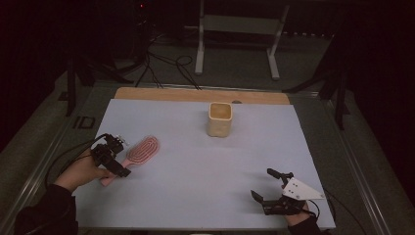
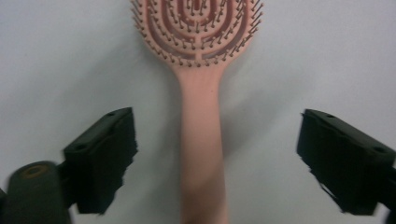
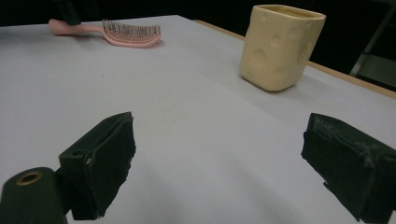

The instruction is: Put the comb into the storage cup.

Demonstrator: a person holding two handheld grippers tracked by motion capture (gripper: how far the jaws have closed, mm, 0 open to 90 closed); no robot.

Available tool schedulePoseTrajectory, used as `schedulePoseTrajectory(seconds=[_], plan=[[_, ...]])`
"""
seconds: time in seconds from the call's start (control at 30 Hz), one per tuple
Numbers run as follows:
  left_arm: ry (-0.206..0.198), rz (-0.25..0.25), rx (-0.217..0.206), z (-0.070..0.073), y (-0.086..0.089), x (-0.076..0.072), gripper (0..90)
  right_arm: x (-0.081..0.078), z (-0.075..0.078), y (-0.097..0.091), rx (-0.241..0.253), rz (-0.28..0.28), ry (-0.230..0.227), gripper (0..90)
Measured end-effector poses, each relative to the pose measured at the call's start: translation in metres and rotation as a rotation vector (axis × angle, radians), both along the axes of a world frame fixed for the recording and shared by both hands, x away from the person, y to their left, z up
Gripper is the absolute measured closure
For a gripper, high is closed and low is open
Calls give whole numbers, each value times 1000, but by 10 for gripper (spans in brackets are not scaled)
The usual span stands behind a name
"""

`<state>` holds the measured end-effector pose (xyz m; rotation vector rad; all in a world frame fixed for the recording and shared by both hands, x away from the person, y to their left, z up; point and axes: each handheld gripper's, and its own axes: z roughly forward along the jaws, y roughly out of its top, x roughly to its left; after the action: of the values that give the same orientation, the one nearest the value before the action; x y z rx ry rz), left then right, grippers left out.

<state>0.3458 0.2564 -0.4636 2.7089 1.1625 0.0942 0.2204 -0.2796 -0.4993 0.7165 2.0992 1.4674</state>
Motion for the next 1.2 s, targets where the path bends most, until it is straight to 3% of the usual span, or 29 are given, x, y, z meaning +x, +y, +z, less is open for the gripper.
schedulePoseTrajectory(seconds=[0.43, 0.67, 0.8, 1.2], plan=[[30, -18, 20, -7, -3, 15, 317, 0, 0, 0, 1, 0, 0, 91], [19, -41, 28, -9, -7, 19, 388, 0, 0, 0, 5, 0, 1, 91], [20, -24, 31, -9, -6, 22, 455, 1, 0, -1, 2, 1, 0, 91], [44, -4, 36, -18, -6, 26, 515, 0, 0, 0, 6, 2, 1, 91]])
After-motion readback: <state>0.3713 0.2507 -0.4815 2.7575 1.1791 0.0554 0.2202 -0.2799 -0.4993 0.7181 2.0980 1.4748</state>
